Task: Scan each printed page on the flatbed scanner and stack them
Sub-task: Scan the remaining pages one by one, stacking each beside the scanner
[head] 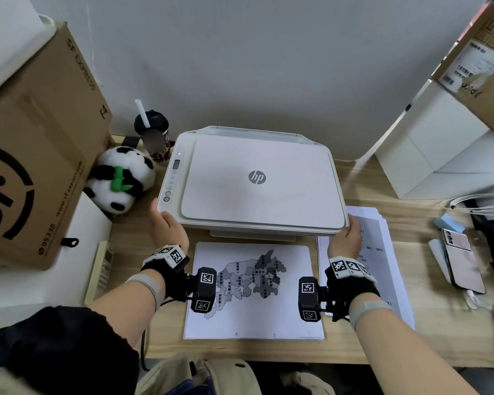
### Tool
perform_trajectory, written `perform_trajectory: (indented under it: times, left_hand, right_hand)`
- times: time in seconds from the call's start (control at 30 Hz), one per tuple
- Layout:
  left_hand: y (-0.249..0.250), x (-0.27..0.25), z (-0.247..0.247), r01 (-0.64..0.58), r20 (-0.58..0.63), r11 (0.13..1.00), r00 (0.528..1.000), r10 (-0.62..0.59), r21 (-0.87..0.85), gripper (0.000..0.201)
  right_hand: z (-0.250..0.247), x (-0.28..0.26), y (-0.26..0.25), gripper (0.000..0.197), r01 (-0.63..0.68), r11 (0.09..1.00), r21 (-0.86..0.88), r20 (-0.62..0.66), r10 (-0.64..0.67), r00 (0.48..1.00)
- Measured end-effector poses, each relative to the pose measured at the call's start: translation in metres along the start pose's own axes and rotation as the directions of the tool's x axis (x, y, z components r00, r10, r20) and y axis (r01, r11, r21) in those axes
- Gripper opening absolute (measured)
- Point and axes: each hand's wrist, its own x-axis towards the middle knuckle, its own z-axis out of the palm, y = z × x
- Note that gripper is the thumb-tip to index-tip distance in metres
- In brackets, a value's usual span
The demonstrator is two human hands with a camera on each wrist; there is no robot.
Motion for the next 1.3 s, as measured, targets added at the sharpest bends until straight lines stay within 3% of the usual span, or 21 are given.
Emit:
perform_trajectory:
  times: [1.03,1.3]
  left_hand:
    - [-0.0055,0.0024,0.004,0.037,0.008,0.998,0.999,-0.037,0.054,0.043]
    - [0.0026,0.0018,0.0067,0.116,-0.015,0.993,0.993,-0.115,0.013,0.044]
  right_hand:
    - [0.001,0.001,0.0012,0.038,-0.015,1.0,-0.014,0.003,0.015,1.0]
    - [-0.0013,0.0007,-0.0009,0.038,-0.038,0.999,0.01,0.016,0.037,0.999]
